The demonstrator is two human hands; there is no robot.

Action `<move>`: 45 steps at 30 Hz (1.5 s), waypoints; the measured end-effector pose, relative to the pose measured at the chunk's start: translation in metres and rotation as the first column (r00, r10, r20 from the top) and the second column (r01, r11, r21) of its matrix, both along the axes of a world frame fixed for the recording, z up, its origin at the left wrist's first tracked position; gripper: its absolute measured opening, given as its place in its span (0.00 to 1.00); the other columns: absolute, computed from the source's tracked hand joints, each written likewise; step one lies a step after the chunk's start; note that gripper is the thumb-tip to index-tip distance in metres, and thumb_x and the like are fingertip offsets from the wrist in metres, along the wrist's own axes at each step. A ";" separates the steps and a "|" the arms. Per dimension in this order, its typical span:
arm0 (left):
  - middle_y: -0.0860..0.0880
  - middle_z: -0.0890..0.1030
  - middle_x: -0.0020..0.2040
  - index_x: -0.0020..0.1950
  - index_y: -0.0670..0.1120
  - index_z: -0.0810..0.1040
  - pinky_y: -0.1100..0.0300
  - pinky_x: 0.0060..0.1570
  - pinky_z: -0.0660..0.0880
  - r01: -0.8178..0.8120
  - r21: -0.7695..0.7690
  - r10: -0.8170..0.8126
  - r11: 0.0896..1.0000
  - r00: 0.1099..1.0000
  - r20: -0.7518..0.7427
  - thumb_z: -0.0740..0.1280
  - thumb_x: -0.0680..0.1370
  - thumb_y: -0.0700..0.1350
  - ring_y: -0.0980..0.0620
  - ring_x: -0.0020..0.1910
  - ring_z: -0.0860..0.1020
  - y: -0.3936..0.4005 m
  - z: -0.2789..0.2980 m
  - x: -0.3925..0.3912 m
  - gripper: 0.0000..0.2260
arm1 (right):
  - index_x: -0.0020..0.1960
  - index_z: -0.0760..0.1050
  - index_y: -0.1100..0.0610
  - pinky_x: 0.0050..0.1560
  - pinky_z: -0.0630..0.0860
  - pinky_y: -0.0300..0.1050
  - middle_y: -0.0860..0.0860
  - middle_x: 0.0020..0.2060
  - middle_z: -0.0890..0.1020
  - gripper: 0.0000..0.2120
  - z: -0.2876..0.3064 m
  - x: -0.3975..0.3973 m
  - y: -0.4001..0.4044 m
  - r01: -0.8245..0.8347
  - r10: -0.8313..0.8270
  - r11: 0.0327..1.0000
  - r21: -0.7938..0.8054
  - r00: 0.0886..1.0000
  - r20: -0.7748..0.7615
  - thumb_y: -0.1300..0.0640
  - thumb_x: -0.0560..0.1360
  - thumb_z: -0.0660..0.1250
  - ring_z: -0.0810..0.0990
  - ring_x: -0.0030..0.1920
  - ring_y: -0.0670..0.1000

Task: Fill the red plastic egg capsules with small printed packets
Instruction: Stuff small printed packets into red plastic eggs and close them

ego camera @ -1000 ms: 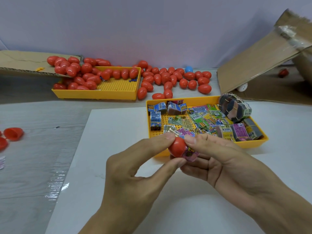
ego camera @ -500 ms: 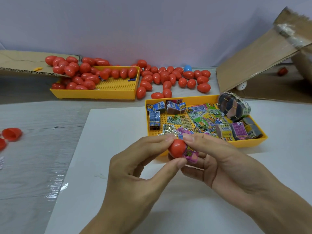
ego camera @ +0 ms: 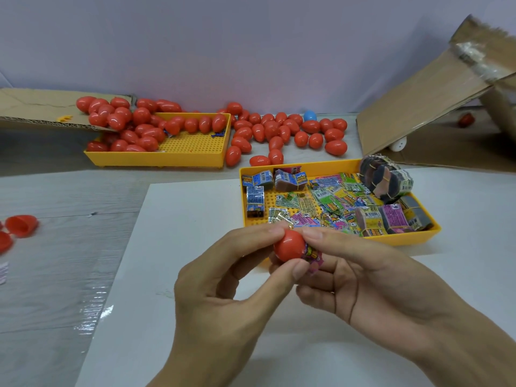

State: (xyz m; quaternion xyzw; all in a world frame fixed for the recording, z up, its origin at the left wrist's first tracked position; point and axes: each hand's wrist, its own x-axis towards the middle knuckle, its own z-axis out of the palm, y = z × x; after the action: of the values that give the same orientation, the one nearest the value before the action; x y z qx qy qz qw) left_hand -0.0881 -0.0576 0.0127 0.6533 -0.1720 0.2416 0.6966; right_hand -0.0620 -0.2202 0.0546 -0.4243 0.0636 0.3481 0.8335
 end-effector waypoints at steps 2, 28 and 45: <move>0.47 0.85 0.52 0.53 0.45 0.83 0.56 0.54 0.80 -0.025 -0.015 0.025 1.000 1.000 0.001 0.76 0.70 0.42 0.44 0.55 0.83 -0.002 -0.001 -0.002 0.12 | 0.50 0.84 0.62 0.35 0.81 0.44 0.62 0.46 0.83 0.18 -0.001 -0.001 0.000 0.012 -0.011 0.999 0.036 0.999 -0.049 0.58 0.62 0.79 0.83 0.35 0.52; 0.48 0.81 0.62 0.63 0.43 0.76 0.57 0.62 0.76 0.108 0.155 -0.064 0.982 0.963 -0.263 0.71 0.70 0.64 0.54 0.65 0.78 0.004 0.015 -0.005 0.30 | 0.44 0.85 0.57 0.35 0.81 0.42 0.55 0.39 0.85 0.13 0.004 -0.002 0.001 0.032 -0.008 0.988 -0.148 0.988 0.155 0.52 0.63 0.77 0.86 0.40 0.52; 0.48 0.84 0.54 0.58 0.43 0.82 0.61 0.53 0.80 0.049 0.070 -0.037 0.996 0.986 -0.165 0.71 0.74 0.43 0.47 0.55 0.83 0.002 0.015 -0.003 0.13 | 0.43 0.85 0.54 0.30 0.79 0.41 0.56 0.41 0.86 0.13 0.005 -0.003 0.003 0.072 -0.023 0.971 -0.228 0.978 0.209 0.50 0.61 0.77 0.86 0.41 0.53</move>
State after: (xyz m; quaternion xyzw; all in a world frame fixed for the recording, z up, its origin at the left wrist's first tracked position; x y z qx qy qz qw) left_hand -0.0911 -0.0552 0.0275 0.6924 -0.1373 0.1654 0.6888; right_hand -0.0647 -0.2171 0.0595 -0.5518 0.0283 0.2723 0.7877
